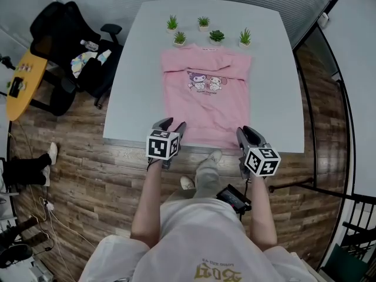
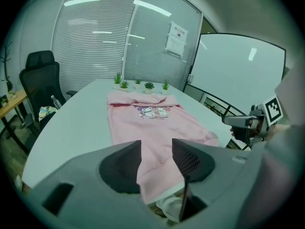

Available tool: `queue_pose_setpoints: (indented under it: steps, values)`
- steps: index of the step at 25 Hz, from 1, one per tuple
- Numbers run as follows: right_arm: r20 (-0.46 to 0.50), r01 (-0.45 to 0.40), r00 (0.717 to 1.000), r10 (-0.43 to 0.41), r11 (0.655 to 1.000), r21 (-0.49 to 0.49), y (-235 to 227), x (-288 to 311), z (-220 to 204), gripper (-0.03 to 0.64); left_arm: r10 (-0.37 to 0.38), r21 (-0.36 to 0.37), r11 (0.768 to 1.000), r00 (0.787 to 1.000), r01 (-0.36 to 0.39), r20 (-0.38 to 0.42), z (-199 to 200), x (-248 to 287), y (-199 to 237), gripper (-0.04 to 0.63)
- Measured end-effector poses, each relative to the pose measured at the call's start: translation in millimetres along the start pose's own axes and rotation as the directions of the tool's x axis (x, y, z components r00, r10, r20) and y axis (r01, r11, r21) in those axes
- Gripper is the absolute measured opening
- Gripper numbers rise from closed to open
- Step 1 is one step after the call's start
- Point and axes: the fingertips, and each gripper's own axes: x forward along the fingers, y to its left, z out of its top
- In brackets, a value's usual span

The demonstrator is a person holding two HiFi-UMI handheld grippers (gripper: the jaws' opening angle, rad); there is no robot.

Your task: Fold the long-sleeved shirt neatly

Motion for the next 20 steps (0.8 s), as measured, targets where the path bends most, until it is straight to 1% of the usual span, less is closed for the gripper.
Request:
queue_pose_setpoints:
  steps: [9,14,20]
  values:
    - [-0.083,0.033,0.996,-0.034,0.999,-0.015,-7,-15,-48,0.128,0.020,-0.011,1.000,0.997,-0.021,-0.081,-44,-7,4,0.210]
    - [-0.136,0.063,0.988,-0.071,0.996,-0.064,-14,-18,-72,0.140,0.032,-0.019,0.999,0.990,-0.035,-0.141,-71,-6,9,0.210]
    - [-0.191,0.088,0.976,-0.104,0.992,-0.092,-22,-18,-92,0.147,0.033,-0.047,0.998,0.983,-0.042,-0.183,-91,-3,14,0.206]
